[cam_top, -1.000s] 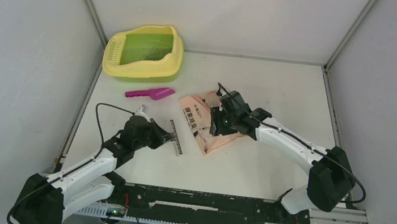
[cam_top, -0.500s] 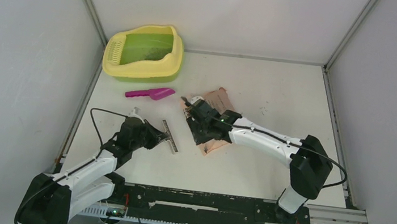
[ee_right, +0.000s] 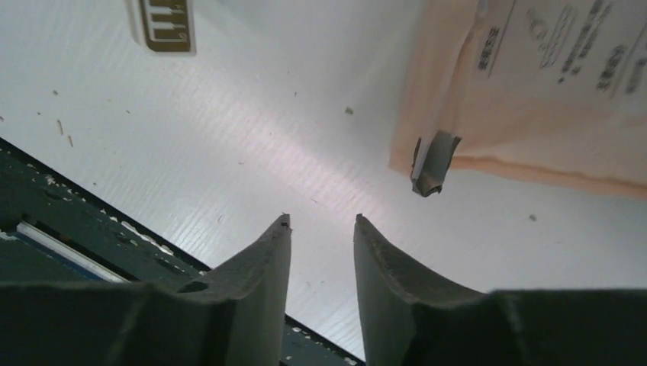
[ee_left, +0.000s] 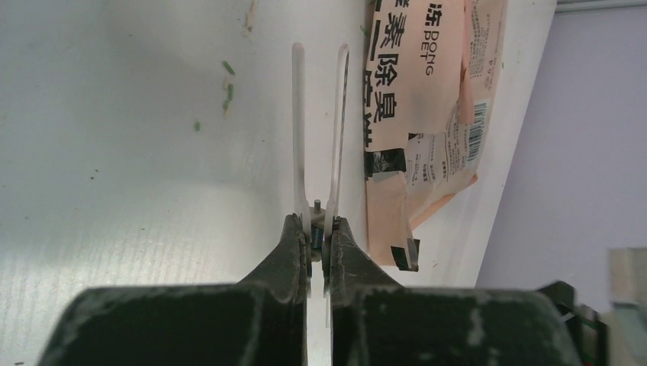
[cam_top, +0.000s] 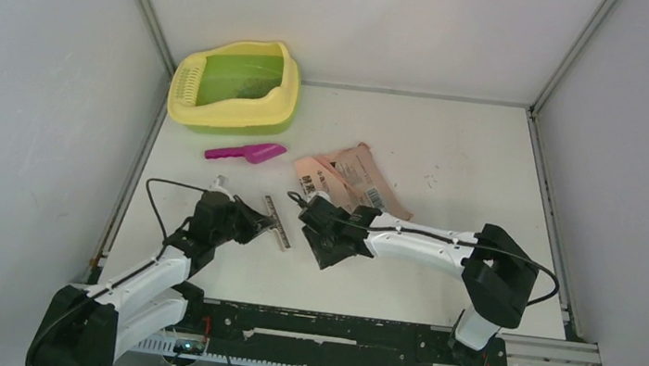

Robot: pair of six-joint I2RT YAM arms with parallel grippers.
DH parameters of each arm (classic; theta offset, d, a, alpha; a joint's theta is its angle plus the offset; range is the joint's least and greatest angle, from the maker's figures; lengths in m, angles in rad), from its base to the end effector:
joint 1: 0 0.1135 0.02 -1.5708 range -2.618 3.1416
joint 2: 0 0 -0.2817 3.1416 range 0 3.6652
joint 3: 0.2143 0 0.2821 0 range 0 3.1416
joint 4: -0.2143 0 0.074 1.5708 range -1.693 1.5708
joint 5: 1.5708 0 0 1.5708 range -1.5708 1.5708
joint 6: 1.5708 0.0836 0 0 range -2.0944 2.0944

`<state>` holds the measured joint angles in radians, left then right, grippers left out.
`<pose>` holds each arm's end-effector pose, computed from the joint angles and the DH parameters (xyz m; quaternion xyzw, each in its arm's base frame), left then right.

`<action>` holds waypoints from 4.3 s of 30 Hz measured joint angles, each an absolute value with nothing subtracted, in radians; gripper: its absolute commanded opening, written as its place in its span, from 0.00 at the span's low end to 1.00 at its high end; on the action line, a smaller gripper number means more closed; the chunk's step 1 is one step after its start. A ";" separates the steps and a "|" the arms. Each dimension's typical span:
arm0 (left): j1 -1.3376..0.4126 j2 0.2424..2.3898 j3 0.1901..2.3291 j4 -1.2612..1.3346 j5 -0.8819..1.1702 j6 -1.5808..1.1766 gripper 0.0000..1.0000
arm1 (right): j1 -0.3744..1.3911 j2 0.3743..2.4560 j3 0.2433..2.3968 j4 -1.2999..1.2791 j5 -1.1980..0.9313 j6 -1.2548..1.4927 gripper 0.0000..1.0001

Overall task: Fill the litter box with clean litter
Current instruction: Clamp the cat litter bag at the center of the board.

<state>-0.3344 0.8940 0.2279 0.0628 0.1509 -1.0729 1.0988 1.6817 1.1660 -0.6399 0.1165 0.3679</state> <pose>0.2097 -0.0862 0.1211 -0.2859 0.8359 -0.3509 0.3104 0.1832 0.3375 0.1660 -0.3379 0.9166 0.0954 0.1910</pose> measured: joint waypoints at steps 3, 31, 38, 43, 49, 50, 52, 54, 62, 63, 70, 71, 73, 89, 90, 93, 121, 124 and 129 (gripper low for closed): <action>-0.334 0.896 0.228 0.073 0.161 -1.073 0.01 | 1.083 1.682 1.116 -0.612 0.074 0.426 0.50; -0.333 1.019 0.197 0.256 0.267 -1.083 0.01 | 0.957 1.697 0.963 -0.441 0.043 0.972 0.59; -0.333 1.011 0.197 0.282 0.291 -1.097 0.01 | 0.942 1.658 0.900 -0.385 0.048 1.058 0.56; -0.333 0.988 0.197 0.287 0.293 -1.102 0.01 | 0.920 1.638 0.856 -0.332 0.046 1.106 0.56; -0.333 0.974 0.196 0.289 0.295 -1.104 0.01 | 0.889 1.642 0.838 -0.276 0.051 1.134 0.53; -0.333 0.973 0.196 0.290 0.296 -1.105 0.01 | 0.885 1.644 0.838 -0.275 0.047 1.135 0.52; -0.333 0.972 0.196 0.290 0.296 -1.109 0.01 | 0.881 1.649 0.835 -0.270 0.043 1.139 0.50; -0.333 0.972 0.196 0.290 0.296 -1.110 0.01 | 0.877 1.651 0.827 -0.260 0.038 1.143 0.48; -0.333 0.973 0.196 0.290 0.297 -1.111 0.01 | 0.854 1.665 0.778 -0.160 0.015 1.167 0.43; -0.333 0.973 0.196 0.291 0.297 -1.111 0.01 | 0.851 1.670 0.773 -0.137 0.013 1.171 0.43; -0.333 0.990 0.196 0.313 0.300 -1.126 0.01 | 0.820 1.695 0.745 -0.019 -0.021 1.182 0.31; -0.333 0.990 0.196 0.313 0.301 -1.126 0.01 | 0.816 1.699 0.743 -0.009 -0.026 1.182 0.28; -0.333 0.992 0.196 0.315 0.300 -1.126 0.01 | 0.806 1.708 0.738 0.011 -0.037 1.181 0.21; -0.343 1.193 0.196 0.493 0.321 -1.128 0.02 | 0.762 1.664 0.699 0.046 -0.086 1.121 0.10; -0.349 1.206 0.196 0.519 0.320 -1.128 0.02 | 0.758 1.655 0.696 0.036 -0.086 1.115 0.10; -0.373 1.237 0.196 0.606 0.318 -1.128 0.02 | 0.748 1.633 0.690 0.010 -0.088 1.098 0.10; -0.544 1.827 0.185 1.353 0.191 -1.312 0.00 | 0.741 1.515 0.689 -0.197 -0.076 1.026 0.07; -0.556 1.827 0.185 1.362 0.174 -1.320 0.00 | 0.745 1.511 0.698 -0.213 -0.076 1.023 0.07; -0.582 1.843 0.186 1.369 0.138 -1.336 0.00 | 0.755 1.511 0.714 -0.228 -0.076 1.019 0.06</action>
